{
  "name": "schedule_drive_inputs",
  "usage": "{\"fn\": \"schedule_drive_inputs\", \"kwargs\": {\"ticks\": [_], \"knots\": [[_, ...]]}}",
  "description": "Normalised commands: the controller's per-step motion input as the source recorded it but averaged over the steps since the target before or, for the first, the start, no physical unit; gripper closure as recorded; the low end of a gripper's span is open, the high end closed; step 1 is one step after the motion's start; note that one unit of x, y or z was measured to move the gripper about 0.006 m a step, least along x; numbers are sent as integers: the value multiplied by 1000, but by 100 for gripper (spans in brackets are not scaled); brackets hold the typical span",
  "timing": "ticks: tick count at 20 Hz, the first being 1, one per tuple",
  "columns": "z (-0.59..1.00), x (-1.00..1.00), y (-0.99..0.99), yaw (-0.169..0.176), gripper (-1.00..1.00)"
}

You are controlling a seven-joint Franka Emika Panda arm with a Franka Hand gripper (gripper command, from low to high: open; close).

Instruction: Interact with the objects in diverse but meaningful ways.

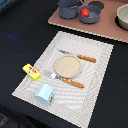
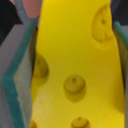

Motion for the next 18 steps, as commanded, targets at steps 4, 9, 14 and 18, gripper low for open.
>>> {"fn": "schedule_drive_inputs", "kwargs": {"ticks": [4, 9, 14, 18], "knots": [[0, 448, -6, -54, 100], [0, 475, 0, -54, 100], [0, 523, 43, -53, 100], [0, 511, 146, -57, 100]]}}
